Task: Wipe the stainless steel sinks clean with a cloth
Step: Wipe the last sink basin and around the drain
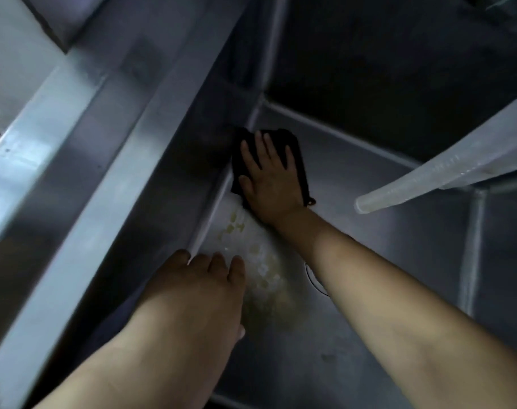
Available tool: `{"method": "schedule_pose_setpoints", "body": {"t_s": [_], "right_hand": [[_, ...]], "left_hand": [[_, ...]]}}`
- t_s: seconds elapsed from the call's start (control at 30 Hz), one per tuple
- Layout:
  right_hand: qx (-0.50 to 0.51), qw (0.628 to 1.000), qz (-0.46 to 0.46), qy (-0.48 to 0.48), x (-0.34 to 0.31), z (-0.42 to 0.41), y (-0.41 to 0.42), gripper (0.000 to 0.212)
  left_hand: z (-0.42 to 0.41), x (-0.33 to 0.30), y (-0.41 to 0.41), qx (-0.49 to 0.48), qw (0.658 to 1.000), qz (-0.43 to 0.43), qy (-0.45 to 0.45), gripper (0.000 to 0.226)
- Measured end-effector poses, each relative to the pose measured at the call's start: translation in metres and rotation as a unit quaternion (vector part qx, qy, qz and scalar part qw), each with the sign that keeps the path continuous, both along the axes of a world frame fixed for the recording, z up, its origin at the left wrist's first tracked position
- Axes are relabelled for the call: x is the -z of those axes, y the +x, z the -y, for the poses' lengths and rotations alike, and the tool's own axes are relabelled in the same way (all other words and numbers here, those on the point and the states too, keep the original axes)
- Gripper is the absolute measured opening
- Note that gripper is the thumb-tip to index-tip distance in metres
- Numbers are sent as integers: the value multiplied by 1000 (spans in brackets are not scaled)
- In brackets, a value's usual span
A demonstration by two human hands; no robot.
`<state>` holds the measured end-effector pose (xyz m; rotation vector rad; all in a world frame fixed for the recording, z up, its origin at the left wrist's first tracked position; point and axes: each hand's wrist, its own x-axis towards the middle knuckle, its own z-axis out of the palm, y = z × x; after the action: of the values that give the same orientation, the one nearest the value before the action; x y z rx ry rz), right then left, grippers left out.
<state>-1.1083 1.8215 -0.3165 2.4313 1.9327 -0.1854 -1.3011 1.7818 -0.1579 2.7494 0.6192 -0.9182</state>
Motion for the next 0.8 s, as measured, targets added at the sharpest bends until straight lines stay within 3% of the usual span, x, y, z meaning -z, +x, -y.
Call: {"method": "schedule_pose_setpoints", "body": {"t_s": [0.13, 0.23, 0.3, 0.4, 0.53, 0.67, 0.8], "right_hand": [[-149, 988, -13, 26, -1, 61, -24, 59], [-260, 965, -8, 3, -6, 76, 2, 59], [-244, 969, 30, -4, -10, 57, 37, 61], [-111, 992, 51, -8, -11, 12, 78, 59], [16, 999, 42, -13, -3, -20, 68, 59], [-26, 999, 31, -11, -4, 1, 25, 60], [-119, 993, -2, 2, -7, 46, -20, 59]], "left_hand": [[-3, -3, -1, -12, 1000, -2, -6, 82], [-2, -3, -1, -11, 1000, -3, -19, 82], [-2, -1, -1, -4, 1000, -5, -12, 83], [-1, 3, -4, 1, 1000, -1, -1, 83], [-4, 6, -6, 11, 999, -1, 32, 80], [-10, 3, -5, 4, 997, -11, 73, 81], [-12, -1, -11, -6, 992, 39, 117, 80]]}}
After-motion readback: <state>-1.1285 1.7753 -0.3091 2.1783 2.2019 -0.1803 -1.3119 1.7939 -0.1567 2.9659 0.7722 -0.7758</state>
